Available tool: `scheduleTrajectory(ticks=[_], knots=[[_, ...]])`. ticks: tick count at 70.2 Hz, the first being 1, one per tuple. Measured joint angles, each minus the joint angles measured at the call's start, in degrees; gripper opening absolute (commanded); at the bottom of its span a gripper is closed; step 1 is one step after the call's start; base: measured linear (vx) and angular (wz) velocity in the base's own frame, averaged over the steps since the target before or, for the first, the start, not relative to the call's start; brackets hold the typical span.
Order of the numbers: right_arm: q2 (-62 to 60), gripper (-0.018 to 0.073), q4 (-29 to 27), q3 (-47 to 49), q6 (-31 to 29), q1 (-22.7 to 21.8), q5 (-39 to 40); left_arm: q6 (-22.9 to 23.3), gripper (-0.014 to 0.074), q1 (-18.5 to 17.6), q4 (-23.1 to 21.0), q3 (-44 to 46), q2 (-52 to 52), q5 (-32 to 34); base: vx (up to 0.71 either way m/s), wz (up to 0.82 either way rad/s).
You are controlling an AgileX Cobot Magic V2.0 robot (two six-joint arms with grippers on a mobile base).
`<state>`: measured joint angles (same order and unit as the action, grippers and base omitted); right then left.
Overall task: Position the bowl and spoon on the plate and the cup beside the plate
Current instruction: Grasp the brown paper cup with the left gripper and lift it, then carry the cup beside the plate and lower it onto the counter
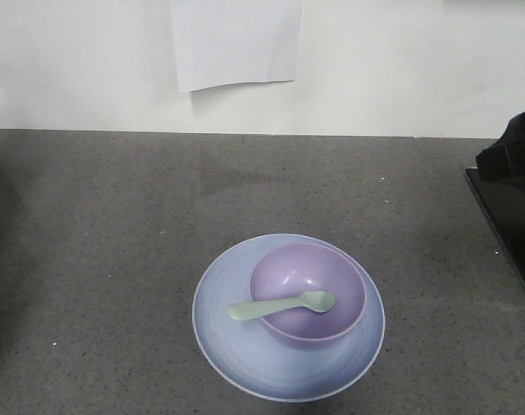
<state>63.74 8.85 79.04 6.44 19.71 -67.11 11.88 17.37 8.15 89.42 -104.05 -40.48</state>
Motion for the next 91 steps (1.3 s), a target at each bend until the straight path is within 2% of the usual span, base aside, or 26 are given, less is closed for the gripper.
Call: scheduleTrajectory(ticks=[6,11,19,28,32,39,48,60,82,91], knots=[[0.0,0.0452,-0.11,0.0,0.0,0.0,0.0,-0.53,-0.0008,0.0,-1.57,0.0,1.93,-1.48,0.0,0.0],[0.0,0.0452,-0.11,0.0,0.0,0.0,0.0,-2.59,-0.0008,0.06,-4.87,0.0,4.29,-2.67,0.0,0.0],[0.0,0.0452,-0.17,0.0,0.0,0.0,0.0,-8.39,-0.0008,0.13,-13.68,0.0,8.81,-4.85,0.0,0.0],[0.0,0.0452,-0.17,0.0,0.0,0.0,0.0,-17.58,-0.0008,-0.41,-24.74,0.0,13.53,-10.49,0.0,0.0],[0.0,0.0452,-0.17,0.0,0.0,0.0,0.0,-21.1,-0.0008,-1.13,-28.31,0.0,15.8,-14.15,0.0,0.0],[0.0,0.0452,-0.17,0.0,0.0,0.0,0.0,-23.95,-0.0008,-3.63,-32.97,-1.76,19.59,-17.42,0.0,0.0],[0.0,0.0452,-0.17,0.0,0.0,0.0,0.0,-25.08,-0.0008,-8.17,-34.64,-7.08,25.19,-18.02,0.0,0.0],[0.0,0.0452,-0.17,0.0,0.0,0.0,-0.05,-25.22,-0.0008,-14.42,-34.76,-16.94,30.22,-17.29,0.0,0.0],[0.0,0.0452,-0.44,0.0,0.64,0.0,-0.05,-25.27,-0.0008,-25.66,-34.76,-27.89,31.36,-12.6,0.0,0.0],[0.0,0.0452,-0.64,0.0,0.91,0.0,-0.05,-25.27,-0.0008,-28.11,-34.76,-29.8,31.36,-10.72,0.0,0.0]])
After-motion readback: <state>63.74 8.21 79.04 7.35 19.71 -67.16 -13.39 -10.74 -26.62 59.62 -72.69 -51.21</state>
